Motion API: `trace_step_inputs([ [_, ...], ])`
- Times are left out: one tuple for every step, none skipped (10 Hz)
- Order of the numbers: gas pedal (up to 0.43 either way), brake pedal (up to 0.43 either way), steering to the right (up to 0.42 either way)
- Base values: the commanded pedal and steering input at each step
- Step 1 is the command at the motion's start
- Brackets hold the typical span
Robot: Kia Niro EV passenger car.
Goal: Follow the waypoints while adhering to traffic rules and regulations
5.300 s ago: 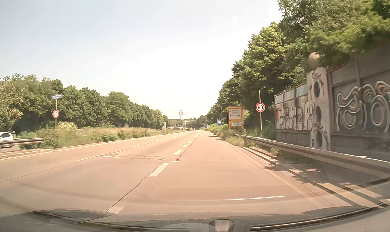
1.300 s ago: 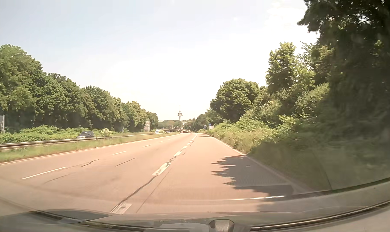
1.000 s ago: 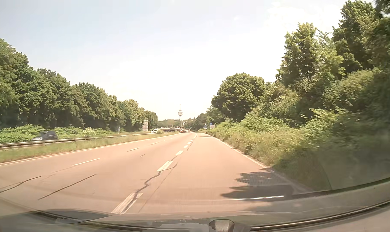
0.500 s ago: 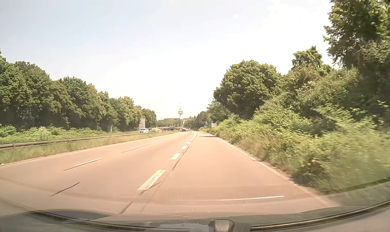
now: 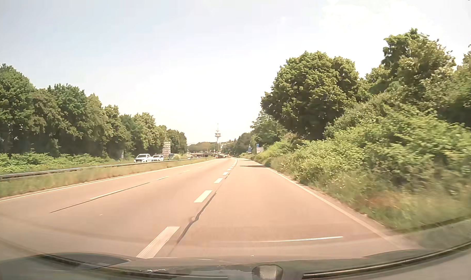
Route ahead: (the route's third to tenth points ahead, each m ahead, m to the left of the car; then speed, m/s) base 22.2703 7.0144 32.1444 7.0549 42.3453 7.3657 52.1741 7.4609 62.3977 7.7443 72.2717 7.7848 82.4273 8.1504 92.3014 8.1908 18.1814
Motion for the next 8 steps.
trace_step_inputs([
  [0.169, 0.000, -0.001],
  [0.169, 0.000, -0.001],
  [0.169, 0.000, -0.001],
  [0.169, 0.000, -0.001],
  [0.169, 0.000, -0.001],
  [0.169, 0.000, -0.001],
  [0.169, 0.000, -0.001],
  [0.169, 0.000, -0.001],
])
